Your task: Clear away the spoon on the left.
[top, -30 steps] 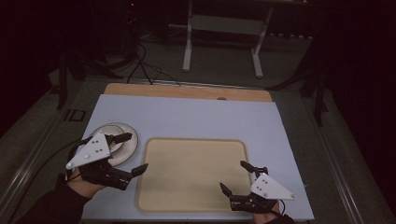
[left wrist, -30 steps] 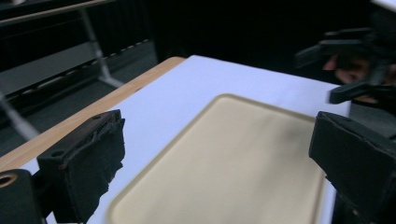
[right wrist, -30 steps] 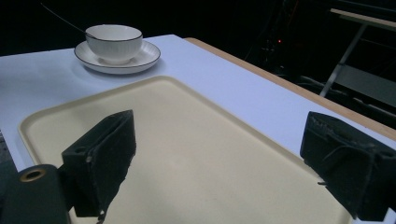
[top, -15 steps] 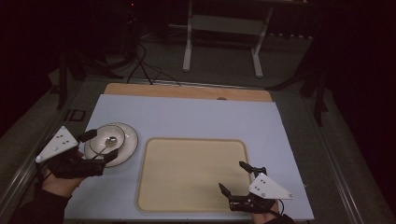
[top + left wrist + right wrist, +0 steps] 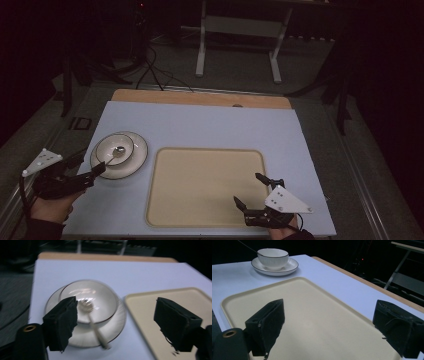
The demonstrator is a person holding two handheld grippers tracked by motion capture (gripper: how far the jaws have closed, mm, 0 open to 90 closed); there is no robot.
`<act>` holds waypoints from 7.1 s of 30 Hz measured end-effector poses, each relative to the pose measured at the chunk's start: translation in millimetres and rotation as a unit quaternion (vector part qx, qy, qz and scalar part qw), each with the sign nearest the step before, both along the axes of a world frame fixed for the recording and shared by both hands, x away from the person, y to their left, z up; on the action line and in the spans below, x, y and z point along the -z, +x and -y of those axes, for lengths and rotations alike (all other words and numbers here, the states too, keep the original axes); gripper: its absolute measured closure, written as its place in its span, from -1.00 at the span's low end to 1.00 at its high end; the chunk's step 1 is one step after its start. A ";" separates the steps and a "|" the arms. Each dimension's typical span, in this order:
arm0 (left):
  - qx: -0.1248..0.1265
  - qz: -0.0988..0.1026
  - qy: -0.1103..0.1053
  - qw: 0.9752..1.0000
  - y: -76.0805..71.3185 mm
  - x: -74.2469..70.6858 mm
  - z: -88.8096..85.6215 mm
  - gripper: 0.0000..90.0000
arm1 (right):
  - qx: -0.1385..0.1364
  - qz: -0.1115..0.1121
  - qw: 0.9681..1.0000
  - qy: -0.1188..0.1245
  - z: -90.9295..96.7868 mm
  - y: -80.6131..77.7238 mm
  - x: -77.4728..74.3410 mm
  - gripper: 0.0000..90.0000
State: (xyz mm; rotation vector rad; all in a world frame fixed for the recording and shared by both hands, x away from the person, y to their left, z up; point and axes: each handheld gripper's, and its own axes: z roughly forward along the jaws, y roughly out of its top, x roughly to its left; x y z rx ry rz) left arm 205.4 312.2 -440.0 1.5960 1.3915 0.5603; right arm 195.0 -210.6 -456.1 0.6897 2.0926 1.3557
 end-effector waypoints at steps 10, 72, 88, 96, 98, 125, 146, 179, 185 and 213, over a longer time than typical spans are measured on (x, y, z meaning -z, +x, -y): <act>-0.055 -0.058 -0.059 0.995 5.7 26.1 -11.5 -0.34 | -0.001 0.001 1.000 -0.003 0.0 0.4 0.4 -0.76; -0.102 -0.032 -0.104 0.989 6.3 33.2 -29.9 0.99 | -0.002 -0.008 1.000 0.001 1.0 3.0 2.3 -0.76; -0.053 0.007 -0.074 0.996 -2.1 -7.5 -37.9 0.99 | 0.000 -0.009 1.000 0.003 1.3 3.4 2.6 -0.76; -0.008 0.012 -0.053 0.998 -2.4 -29.1 -34.6 0.99 | 0.000 -0.009 1.000 0.005 2.2 4.0 2.4 -0.76; 0.001 0.015 -0.053 0.999 -1.6 -32.3 -33.3 0.99 | 0.000 -0.009 1.000 0.005 2.2 4.1 2.5 -0.76; 0.175 -0.010 0.006 0.985 25.2 -50.1 21.8 0.99 | -0.005 -0.015 1.000 0.022 4.6 6.7 3.9 -0.76; 0.314 -0.023 0.058 0.947 30.2 -58.1 73.9 0.98 | -0.009 -0.008 1.000 0.023 5.1 5.2 2.7 -0.76; 0.461 -0.112 0.108 0.874 54.7 -45.5 137.6 0.98 | -0.009 -0.012 1.000 0.018 4.5 6.6 4.3 -0.76; 0.478 -0.142 0.122 0.858 58.3 -39.9 148.2 0.98 | -0.008 -0.012 1.000 0.020 5.0 6.9 4.3 -0.76; 0.501 -0.118 0.149 0.844 95.2 -25.3 197.0 0.90 | -0.011 -0.023 0.999 0.023 6.6 9.2 5.3 -0.76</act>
